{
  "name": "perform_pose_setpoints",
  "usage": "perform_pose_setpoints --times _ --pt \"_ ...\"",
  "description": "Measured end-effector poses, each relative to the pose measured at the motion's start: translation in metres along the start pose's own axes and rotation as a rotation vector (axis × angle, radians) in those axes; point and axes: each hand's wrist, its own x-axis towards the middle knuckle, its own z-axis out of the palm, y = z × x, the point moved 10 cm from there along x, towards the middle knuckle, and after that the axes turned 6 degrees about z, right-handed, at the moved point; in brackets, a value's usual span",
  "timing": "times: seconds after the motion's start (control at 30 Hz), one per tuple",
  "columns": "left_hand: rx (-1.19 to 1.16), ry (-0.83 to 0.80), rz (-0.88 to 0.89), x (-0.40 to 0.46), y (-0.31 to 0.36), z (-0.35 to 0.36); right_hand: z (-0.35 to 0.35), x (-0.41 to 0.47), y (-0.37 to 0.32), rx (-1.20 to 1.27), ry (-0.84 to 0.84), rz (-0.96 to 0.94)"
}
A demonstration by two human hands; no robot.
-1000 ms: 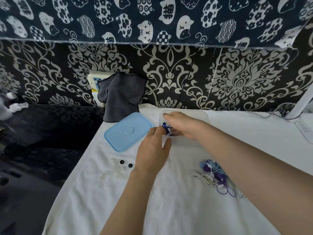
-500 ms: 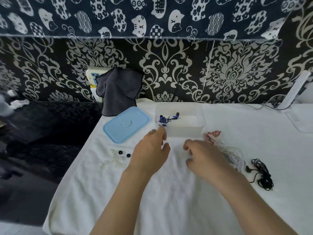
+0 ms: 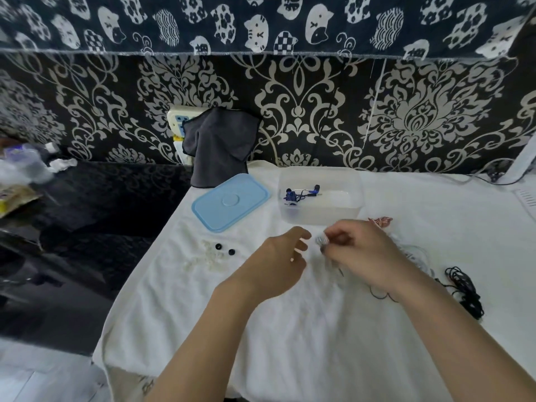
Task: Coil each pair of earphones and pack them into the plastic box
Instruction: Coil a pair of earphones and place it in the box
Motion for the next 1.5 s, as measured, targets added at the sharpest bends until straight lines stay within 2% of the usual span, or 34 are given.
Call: perform_pose_setpoints --times 0.17,0.33,0.47,0.67,0.77,0.87,0.93,1.07,1.17,1.27,1.5 --pt "-0.426 -0.032 -0.022 -0.003 0.017 0.001 0.005 -0.004 -0.015 0.733 -0.142 0.132" --pt "-0.758 -0.042 -0.107 -0.010 0.020 -0.006 0.014 -0.005 -0.019 1.176 -0.235 0.260" --pt "-0.885 -0.026 -0.118 -0.012 0.018 -0.009 0.019 -0.008 -0.018 1.372 -0.219 0.338" --pt "-1.081 -0.052 -0.205 -0.017 0.014 -0.003 0.034 -0.007 -0.019 1.452 -0.236 0.384" --pt "-1.017 -0.028 -0.242 -0.016 0.004 -0.006 0.035 -0.004 -0.017 1.430 -0.207 0.385" --pt "-0.930 0.014 -0.290 -0.016 -0.009 -0.009 0.031 -0.001 -0.013 1.280 -0.148 0.353" --pt "-0.877 0.049 -0.300 -0.016 -0.014 -0.013 0.027 0.000 -0.014 1.067 -0.116 0.292" --pt "-0.795 0.129 -0.246 -0.015 -0.015 -0.027 0.034 0.001 -0.014 0.455 -0.083 0.181" --pt "-0.758 0.160 -0.225 -0.016 -0.016 -0.037 0.046 -0.003 -0.020 0.265 -0.140 0.152" --pt "-0.762 0.160 -0.222 -0.019 -0.017 -0.040 0.044 -0.003 -0.026 0.089 -0.122 0.110" --pt "-0.763 0.193 -0.202 -0.021 -0.018 -0.052 0.080 -0.013 -0.039 0.398 -0.318 0.043"
